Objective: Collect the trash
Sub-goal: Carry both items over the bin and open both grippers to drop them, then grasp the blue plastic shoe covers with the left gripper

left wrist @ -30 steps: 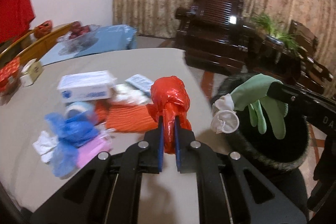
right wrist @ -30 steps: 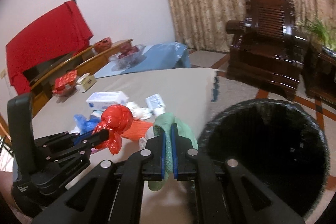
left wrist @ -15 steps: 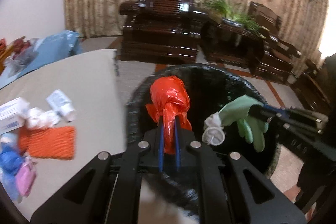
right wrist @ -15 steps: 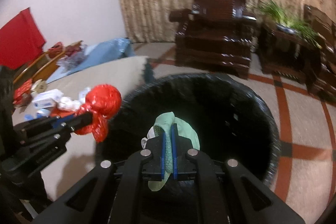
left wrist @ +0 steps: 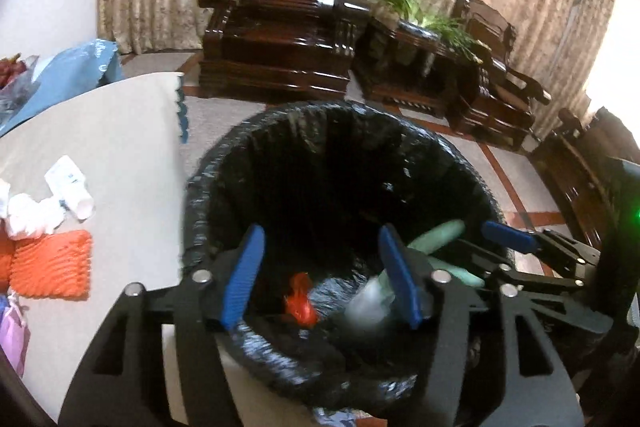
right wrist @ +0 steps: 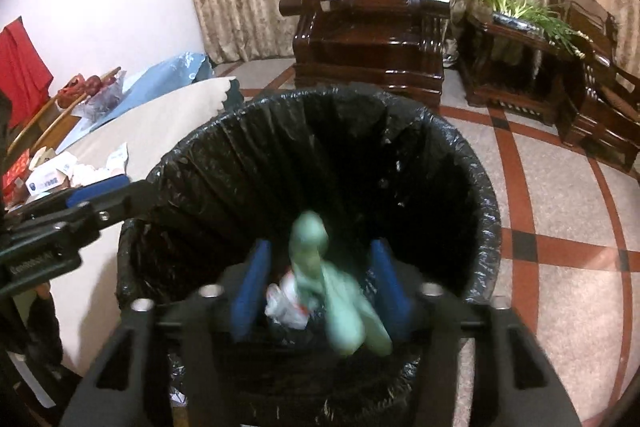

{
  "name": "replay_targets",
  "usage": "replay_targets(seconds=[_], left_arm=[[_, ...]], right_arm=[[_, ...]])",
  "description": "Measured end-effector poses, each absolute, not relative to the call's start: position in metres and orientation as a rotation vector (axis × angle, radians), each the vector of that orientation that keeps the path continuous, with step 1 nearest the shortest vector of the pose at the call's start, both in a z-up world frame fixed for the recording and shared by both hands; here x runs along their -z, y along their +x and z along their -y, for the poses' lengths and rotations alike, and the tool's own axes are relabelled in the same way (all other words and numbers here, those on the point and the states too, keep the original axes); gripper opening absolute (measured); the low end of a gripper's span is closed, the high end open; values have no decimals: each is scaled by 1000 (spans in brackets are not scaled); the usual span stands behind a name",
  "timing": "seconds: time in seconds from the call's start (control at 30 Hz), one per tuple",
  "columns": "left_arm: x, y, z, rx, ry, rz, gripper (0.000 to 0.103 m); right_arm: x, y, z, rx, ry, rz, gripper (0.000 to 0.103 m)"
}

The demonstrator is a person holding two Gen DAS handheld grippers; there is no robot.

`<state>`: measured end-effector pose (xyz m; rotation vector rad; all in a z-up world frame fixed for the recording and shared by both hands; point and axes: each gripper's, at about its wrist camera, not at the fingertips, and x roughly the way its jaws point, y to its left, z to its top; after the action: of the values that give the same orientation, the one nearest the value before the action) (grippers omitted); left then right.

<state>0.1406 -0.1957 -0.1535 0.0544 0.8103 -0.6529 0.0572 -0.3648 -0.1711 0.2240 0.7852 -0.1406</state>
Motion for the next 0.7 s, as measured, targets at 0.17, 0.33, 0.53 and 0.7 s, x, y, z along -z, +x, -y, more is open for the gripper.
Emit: replay_targets(seconds=[0.17,0.33,0.53,0.7], left_arm=[[140,141,157,575,7,-786,77],[120,136,102,454,-10,-727,87],[100,120,26,288,2,-666,89],[92,107,-35,157,-4,-644,90]], right_arm=[[156,55,358,127,231,-737,85],[136,61,339,106,237,-690,97],[112,74,293,45,207,-633,97],[103,89,240,-66,164,-601,97]])
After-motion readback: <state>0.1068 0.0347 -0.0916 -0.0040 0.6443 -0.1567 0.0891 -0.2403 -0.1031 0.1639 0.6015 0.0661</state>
